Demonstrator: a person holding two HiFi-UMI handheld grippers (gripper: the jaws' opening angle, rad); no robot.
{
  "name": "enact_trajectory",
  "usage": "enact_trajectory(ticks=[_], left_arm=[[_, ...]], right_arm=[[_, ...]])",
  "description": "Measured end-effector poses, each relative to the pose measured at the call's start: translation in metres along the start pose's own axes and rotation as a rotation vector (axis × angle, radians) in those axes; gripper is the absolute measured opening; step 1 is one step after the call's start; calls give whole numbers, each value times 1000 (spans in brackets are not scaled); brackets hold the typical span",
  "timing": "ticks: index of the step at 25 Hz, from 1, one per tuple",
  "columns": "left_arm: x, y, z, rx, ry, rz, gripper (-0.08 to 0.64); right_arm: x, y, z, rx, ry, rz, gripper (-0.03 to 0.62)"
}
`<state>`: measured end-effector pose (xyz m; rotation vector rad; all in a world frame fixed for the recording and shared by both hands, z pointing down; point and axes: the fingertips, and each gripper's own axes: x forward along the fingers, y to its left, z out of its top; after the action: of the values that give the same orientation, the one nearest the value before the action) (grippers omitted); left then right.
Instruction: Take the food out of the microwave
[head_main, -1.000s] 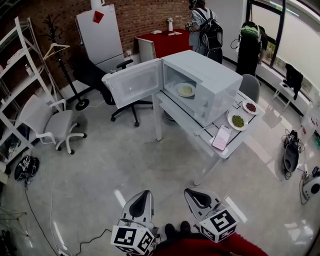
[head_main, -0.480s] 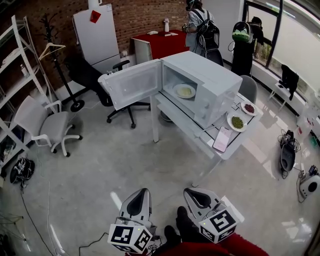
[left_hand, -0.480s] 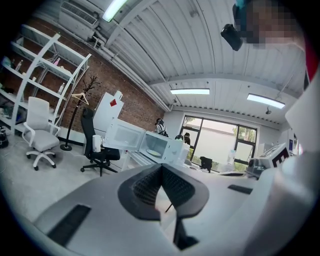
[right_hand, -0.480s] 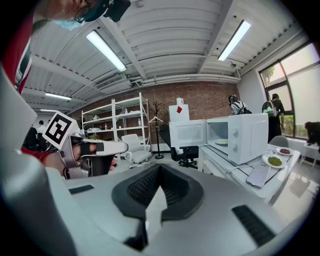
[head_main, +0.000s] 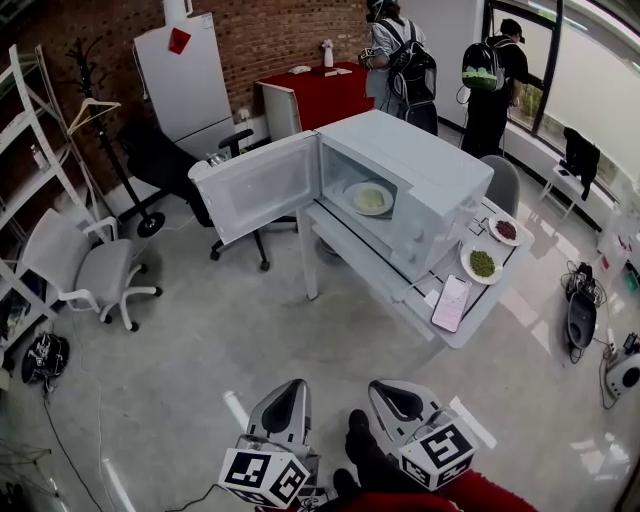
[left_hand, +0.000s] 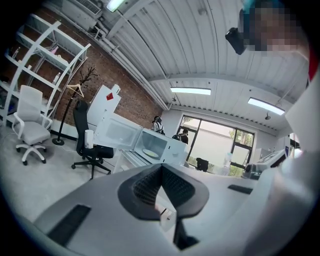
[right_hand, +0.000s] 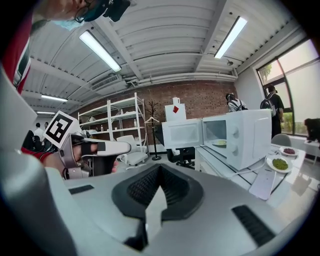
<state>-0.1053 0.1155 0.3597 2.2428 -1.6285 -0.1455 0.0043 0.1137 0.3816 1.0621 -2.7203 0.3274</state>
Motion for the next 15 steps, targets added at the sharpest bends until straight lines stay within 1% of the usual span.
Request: enact_trajectory(ticks=[3, 7, 11, 15], left_arm=[[29, 12, 10, -26, 0, 6, 8], [72, 23, 21, -32, 20, 7, 8], [115, 34, 29, -58, 45, 18, 8], [157, 44, 35, -99, 66, 25, 8]], right_arm=[[20, -22, 8, 4, 1, 0, 11], [47, -53, 22, 16, 3, 0, 11], [71, -84, 37, 28, -2, 4, 11], [93, -112, 48, 40, -8, 4, 11]])
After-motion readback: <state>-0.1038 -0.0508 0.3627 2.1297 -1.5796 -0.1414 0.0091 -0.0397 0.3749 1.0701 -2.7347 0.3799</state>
